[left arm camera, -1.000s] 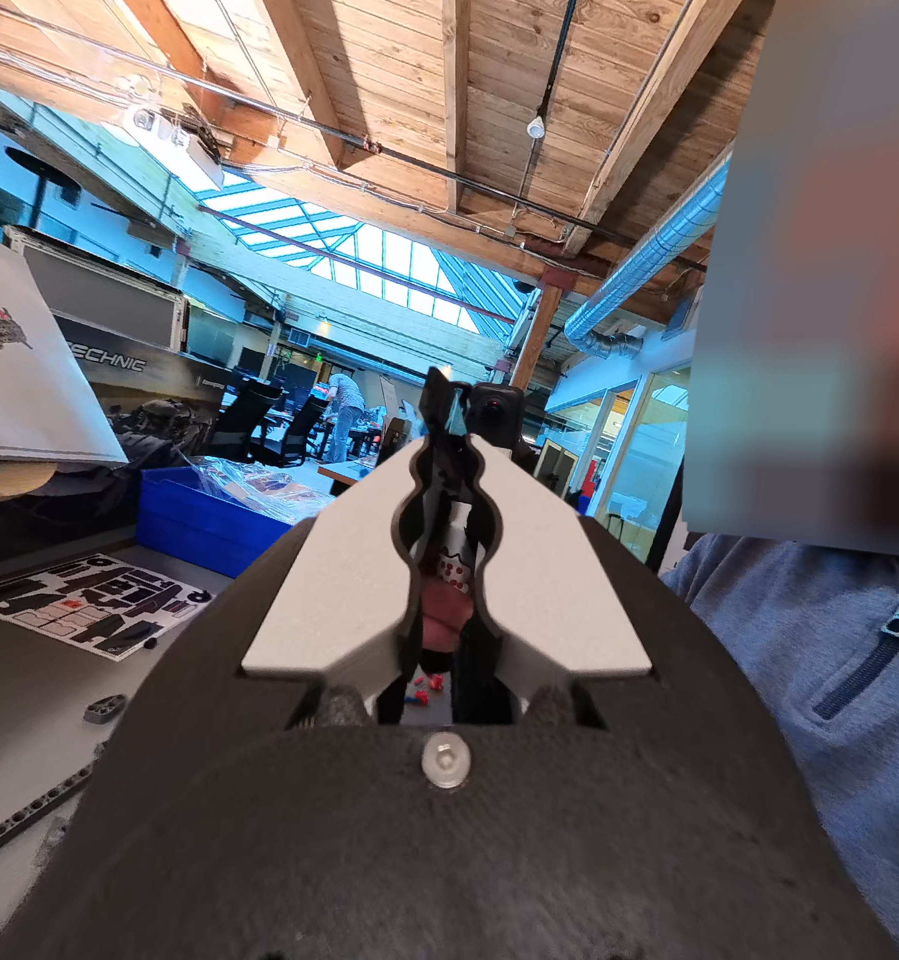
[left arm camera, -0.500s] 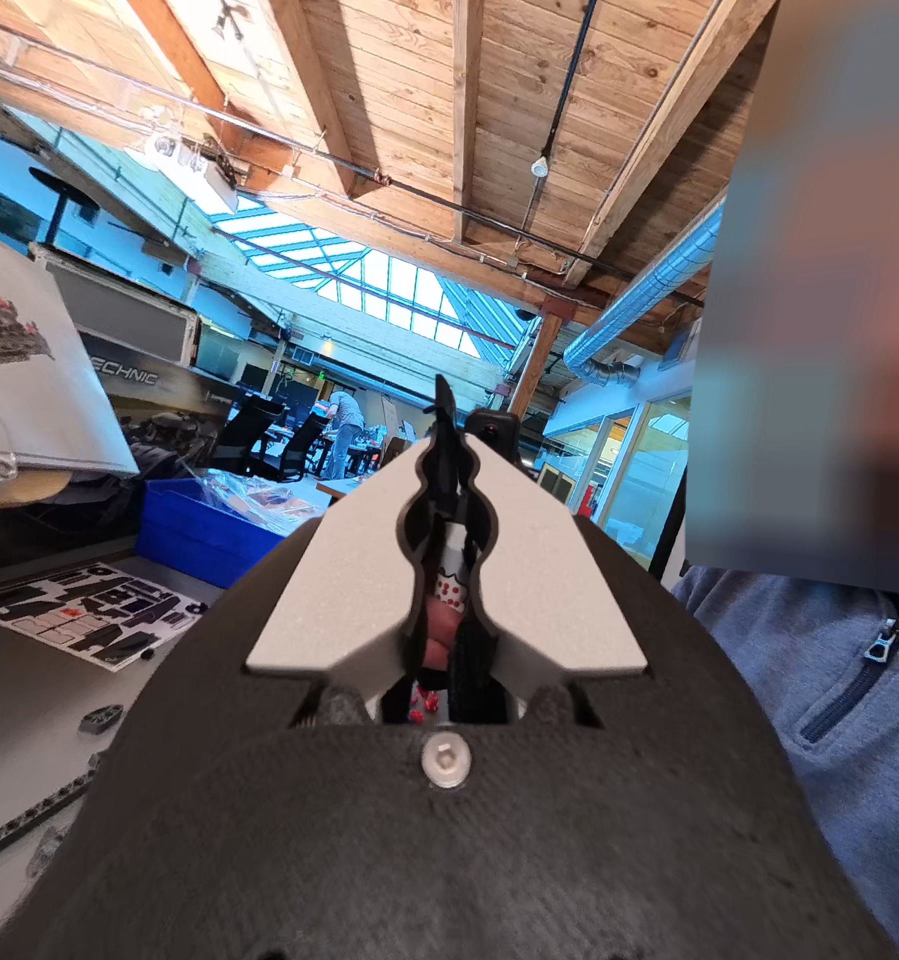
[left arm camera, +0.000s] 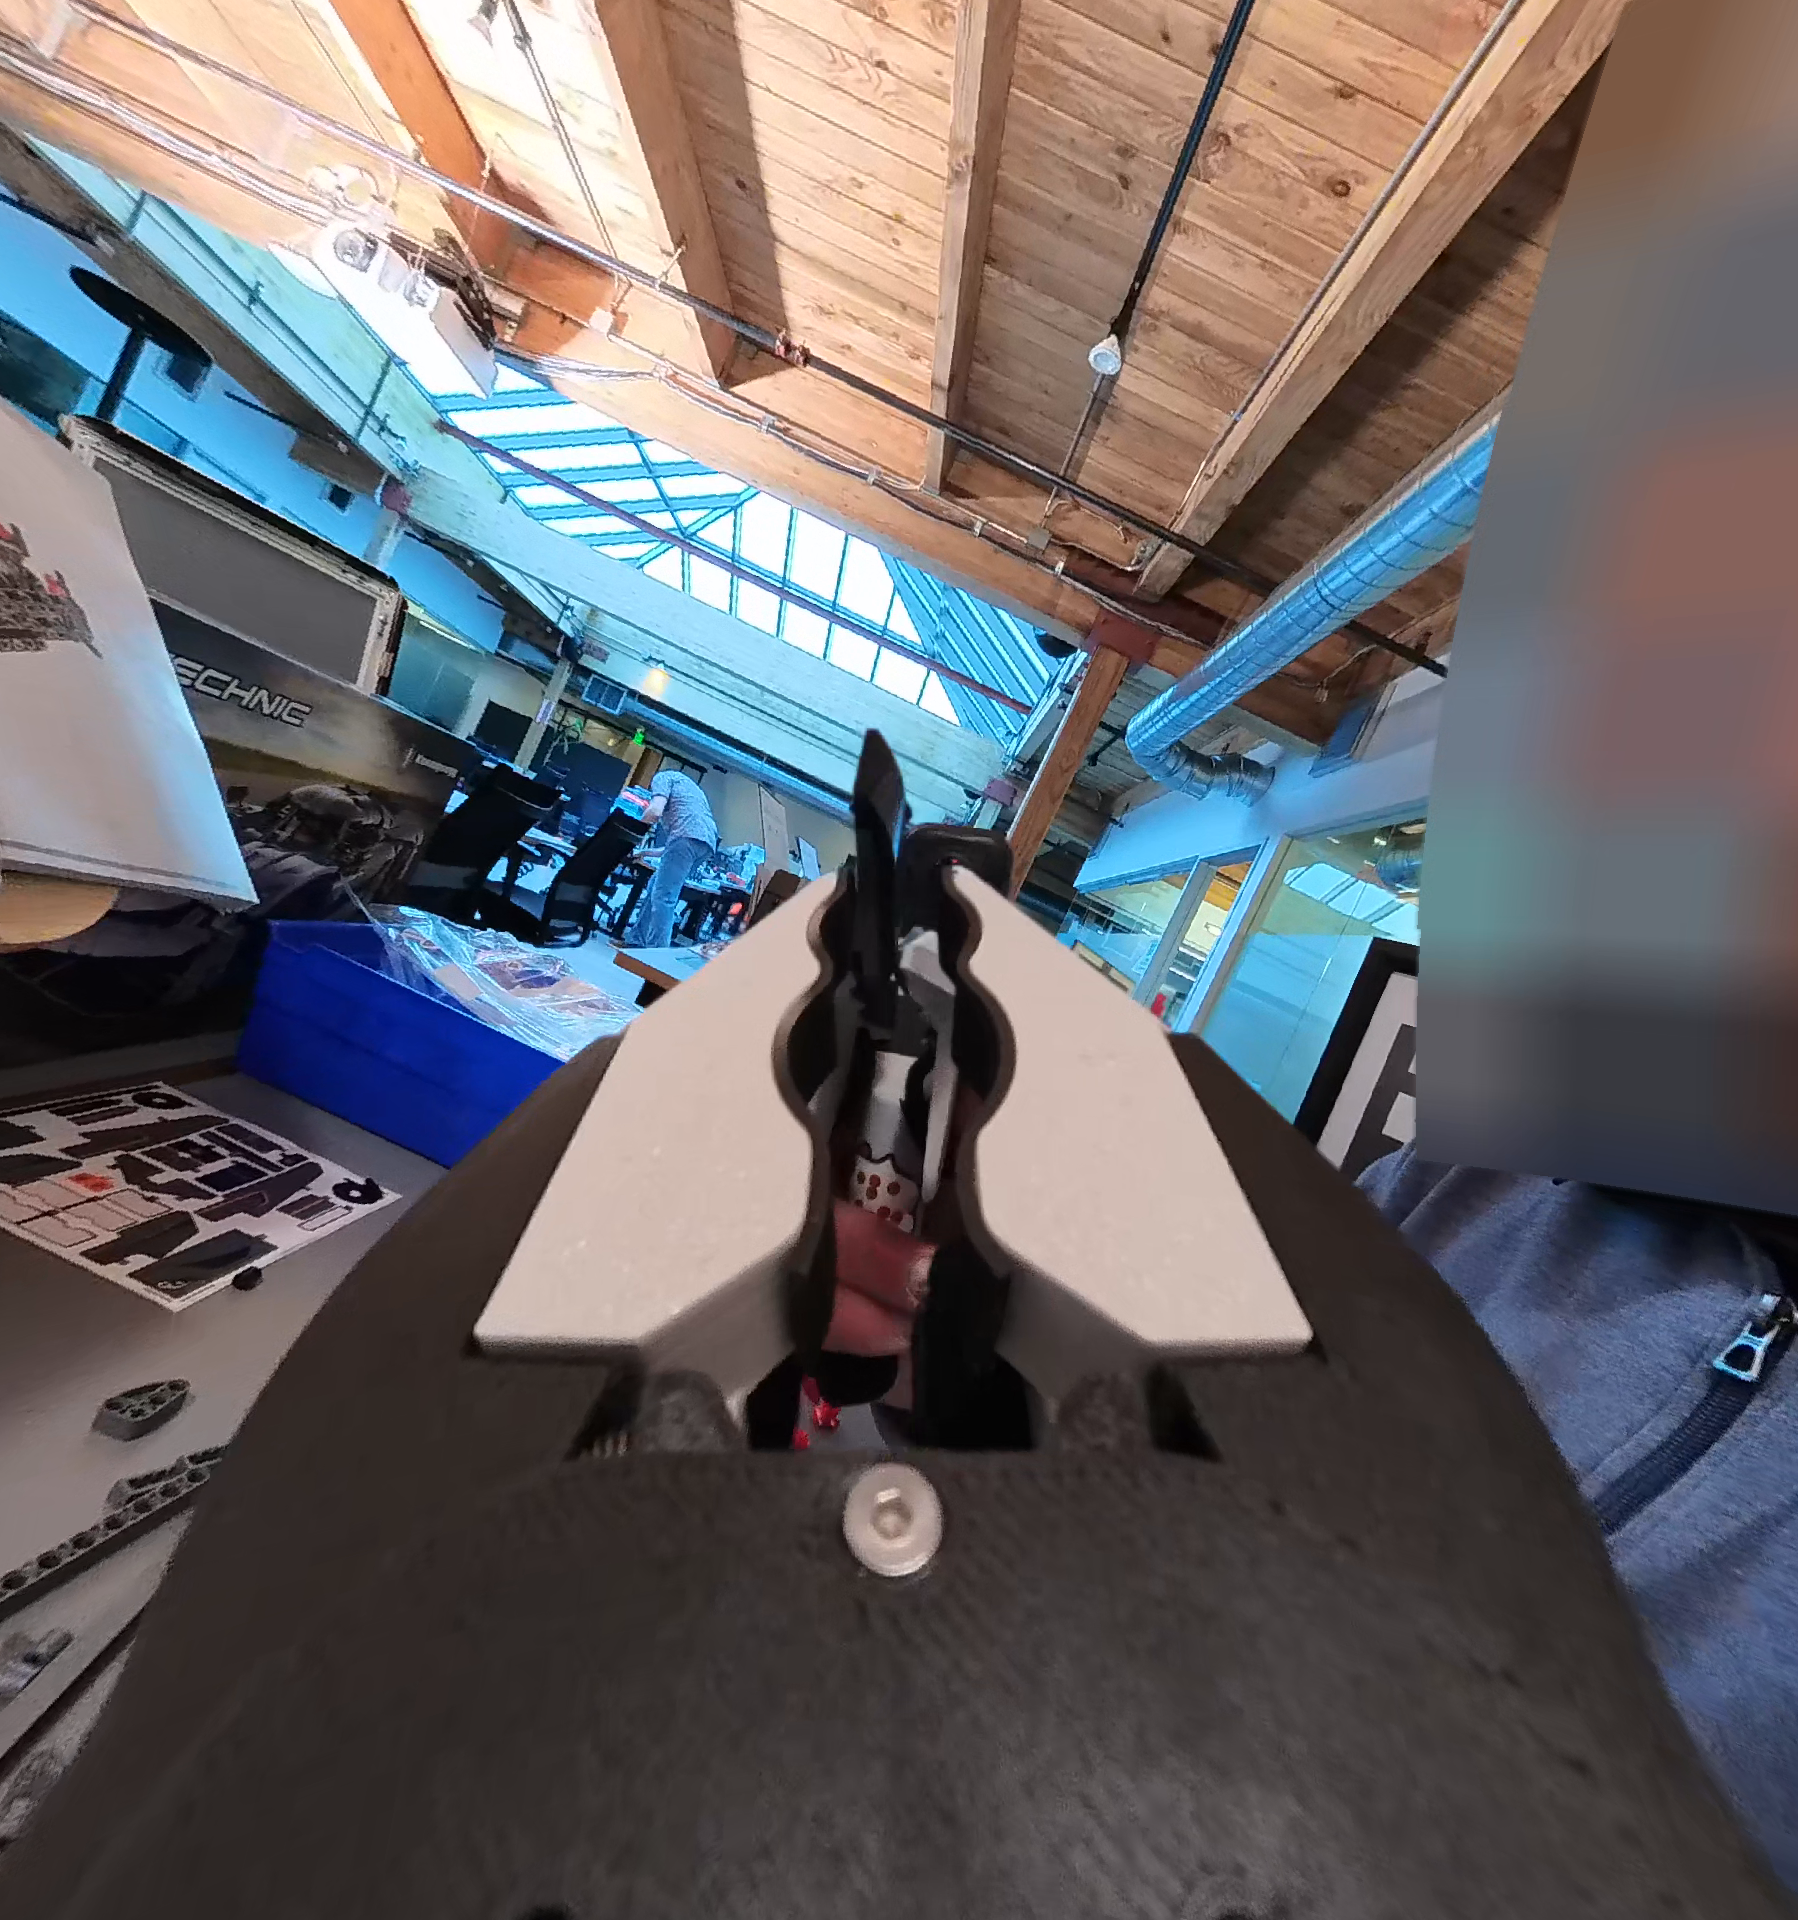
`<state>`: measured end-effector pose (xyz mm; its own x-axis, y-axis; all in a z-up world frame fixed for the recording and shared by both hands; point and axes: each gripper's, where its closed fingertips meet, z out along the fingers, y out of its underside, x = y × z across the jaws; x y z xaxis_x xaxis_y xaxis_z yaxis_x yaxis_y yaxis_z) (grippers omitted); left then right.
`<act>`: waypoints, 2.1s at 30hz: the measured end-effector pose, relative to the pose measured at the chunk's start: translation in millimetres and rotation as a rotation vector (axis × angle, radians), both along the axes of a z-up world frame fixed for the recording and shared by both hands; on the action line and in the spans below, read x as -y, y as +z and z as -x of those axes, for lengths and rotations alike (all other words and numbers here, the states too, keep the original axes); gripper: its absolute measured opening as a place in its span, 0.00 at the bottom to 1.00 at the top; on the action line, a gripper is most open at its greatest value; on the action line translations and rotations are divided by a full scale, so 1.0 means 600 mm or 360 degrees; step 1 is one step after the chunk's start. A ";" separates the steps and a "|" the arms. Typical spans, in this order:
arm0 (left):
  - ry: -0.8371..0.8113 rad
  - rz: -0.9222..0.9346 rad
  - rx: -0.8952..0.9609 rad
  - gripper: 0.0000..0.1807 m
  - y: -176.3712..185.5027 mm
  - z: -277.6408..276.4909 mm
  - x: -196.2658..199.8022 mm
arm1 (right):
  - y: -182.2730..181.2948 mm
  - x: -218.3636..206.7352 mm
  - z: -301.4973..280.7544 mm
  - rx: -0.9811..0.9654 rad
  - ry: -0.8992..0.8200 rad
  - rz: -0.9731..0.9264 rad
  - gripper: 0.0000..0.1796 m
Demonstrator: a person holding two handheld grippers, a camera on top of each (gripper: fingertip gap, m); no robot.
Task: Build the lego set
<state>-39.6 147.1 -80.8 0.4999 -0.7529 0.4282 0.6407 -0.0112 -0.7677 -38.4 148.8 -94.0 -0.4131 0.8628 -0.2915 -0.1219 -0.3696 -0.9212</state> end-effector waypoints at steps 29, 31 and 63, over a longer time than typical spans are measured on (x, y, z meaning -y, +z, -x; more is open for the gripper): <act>0.0041 0.0221 -0.1166 0.02 -0.072 -0.053 0.014 | -0.002 0.026 -0.034 0.0212 0.0139 -0.0638 0.18; 0.0029 0.0224 -0.1285 0.02 -0.078 -0.067 0.017 | -0.017 0.037 -0.029 0.0276 0.0206 -0.0660 0.14; 0.1126 -0.0169 -0.1794 0.15 -0.065 -0.053 -0.036 | 0.043 -0.021 -0.034 -0.0143 0.0165 0.0182 0.00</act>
